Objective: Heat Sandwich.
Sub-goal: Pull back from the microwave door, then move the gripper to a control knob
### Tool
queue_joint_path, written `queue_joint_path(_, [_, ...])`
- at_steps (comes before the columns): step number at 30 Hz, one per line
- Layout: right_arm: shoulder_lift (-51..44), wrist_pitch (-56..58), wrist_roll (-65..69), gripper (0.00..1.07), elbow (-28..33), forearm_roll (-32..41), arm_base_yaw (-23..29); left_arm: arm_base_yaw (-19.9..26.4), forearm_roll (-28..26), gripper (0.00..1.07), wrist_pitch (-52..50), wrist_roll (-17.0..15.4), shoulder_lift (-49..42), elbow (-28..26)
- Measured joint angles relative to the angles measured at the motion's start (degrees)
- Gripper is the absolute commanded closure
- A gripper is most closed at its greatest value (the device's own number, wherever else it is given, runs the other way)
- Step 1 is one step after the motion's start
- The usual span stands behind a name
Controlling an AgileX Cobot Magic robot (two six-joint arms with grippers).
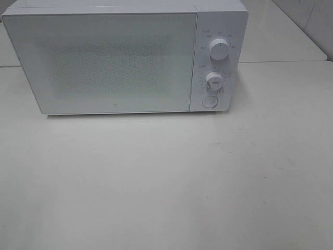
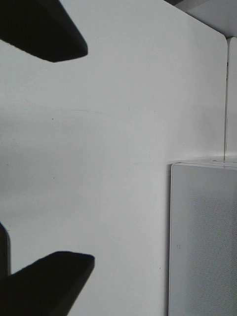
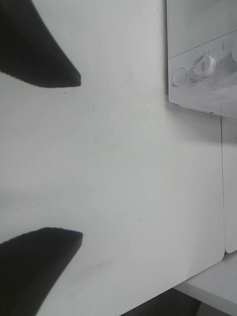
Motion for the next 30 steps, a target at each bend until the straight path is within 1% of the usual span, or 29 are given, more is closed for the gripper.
queue_joint_path(22, [0.0, 0.0, 0.0, 0.34, 0.0, 0.0, 0.0, 0.0, 0.0, 0.09, 0.0, 0.0, 0.0, 0.0])
queue_joint_path(27, [0.0, -0.4, 0.0, 0.31, -0.1, 0.0, 0.0, 0.0, 0.0, 0.09, 0.0, 0.0, 0.0, 0.0])
queue_joint_path(28, [0.0, -2.1, 0.0, 0.29, -0.7, -0.2, 0.0, 0.0, 0.0, 0.09, 0.0, 0.0, 0.0, 0.0])
queue_joint_path(30, [0.0, -3.8, 0.0, 0.29, -1.0, -0.2, 0.0, 0.0, 0.0, 0.09, 0.0, 0.0, 0.0, 0.0])
